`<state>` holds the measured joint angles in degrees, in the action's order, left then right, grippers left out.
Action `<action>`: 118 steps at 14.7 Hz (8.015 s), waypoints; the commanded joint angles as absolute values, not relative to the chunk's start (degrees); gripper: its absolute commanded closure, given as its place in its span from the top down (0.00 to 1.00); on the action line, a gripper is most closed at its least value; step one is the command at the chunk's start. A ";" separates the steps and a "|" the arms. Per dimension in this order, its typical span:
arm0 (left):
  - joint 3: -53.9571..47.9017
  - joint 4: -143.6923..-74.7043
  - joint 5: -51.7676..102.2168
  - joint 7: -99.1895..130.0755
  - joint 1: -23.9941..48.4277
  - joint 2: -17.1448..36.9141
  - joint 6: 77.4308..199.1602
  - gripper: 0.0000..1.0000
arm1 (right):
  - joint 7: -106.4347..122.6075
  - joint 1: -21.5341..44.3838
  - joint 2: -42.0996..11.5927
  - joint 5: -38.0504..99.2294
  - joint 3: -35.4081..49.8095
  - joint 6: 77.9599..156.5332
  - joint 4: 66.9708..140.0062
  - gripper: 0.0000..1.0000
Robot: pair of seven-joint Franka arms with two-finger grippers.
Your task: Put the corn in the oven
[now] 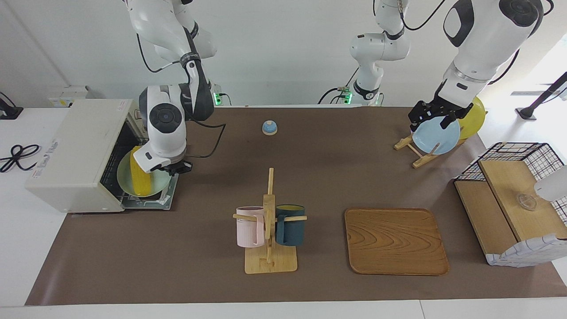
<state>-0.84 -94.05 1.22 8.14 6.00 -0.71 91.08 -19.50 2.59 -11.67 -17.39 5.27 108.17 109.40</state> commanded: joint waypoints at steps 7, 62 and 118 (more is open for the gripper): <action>-1.14 -90.52 1.49 7.47 5.45 -0.70 83.93 1.00 | -15.65 -0.35 -6.42 -19.25 5.89 104.41 113.37 0.00; -0.97 -91.05 1.58 8.26 4.92 -1.14 83.58 1.00 | -20.66 -0.35 -6.33 -8.79 6.33 128.93 129.72 0.00; -0.97 -91.05 1.58 8.26 4.92 -1.14 83.58 1.00 | 1.68 -2.64 0.79 -1.93 2.02 80.15 88.24 1.00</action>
